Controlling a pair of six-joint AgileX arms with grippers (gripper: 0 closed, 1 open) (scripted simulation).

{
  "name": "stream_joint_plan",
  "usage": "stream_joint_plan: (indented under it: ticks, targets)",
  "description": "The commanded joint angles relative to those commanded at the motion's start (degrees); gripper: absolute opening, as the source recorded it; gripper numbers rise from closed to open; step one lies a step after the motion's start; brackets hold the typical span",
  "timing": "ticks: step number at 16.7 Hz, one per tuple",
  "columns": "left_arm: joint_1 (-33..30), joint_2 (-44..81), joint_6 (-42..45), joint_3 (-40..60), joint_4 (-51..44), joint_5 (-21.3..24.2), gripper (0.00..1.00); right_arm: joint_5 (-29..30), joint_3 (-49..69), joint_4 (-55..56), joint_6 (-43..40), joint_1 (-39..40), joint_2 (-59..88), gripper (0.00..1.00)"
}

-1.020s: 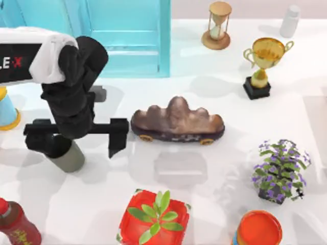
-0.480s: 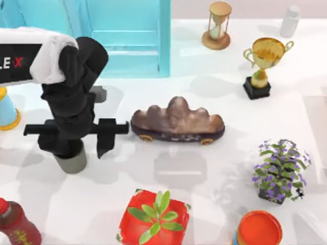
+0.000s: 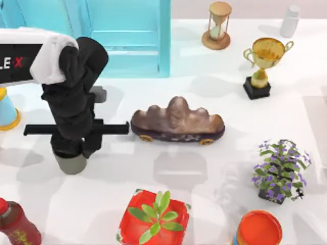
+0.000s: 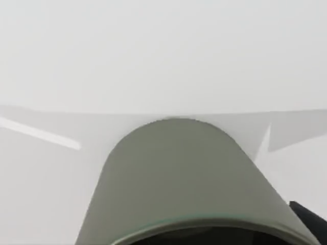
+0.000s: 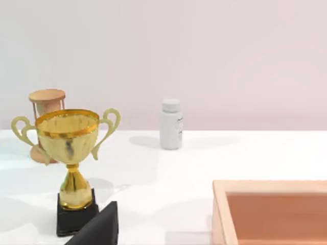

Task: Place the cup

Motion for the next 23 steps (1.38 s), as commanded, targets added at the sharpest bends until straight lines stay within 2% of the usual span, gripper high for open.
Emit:
stream_joint_plan:
  ticks: [7, 10, 16, 20, 23]
  targets:
    - [0.1, -0.1, 0.1, 0.1, 0.0, 0.0, 0.0, 0.0, 0.0, 0.0, 0.0, 0.0, 0.0, 1.0]
    - [3.8, -2.6, 3.9, 3.5, 2.2, 0.0, 0.0, 0.0, 0.0, 0.0, 0.0, 0.0, 0.0, 1.0]
    - [23.6, -7.8, 25.3, 14.5, 3.9, -0.1, 0.0, 0.0, 0.0, 0.0, 0.0, 0.0, 0.0, 1.0]
    - [37.4, -5.9, 41.2, 17.1, -2.4, -0.4, 0.0, 0.0, 0.0, 0.0, 0.0, 0.0, 0.0, 1.0]
    - [45.1, -3.7, 48.9, 17.3, -8.3, 0.4, 0.0, 0.0, 0.0, 0.0, 0.0, 0.0, 0.0, 1.0]
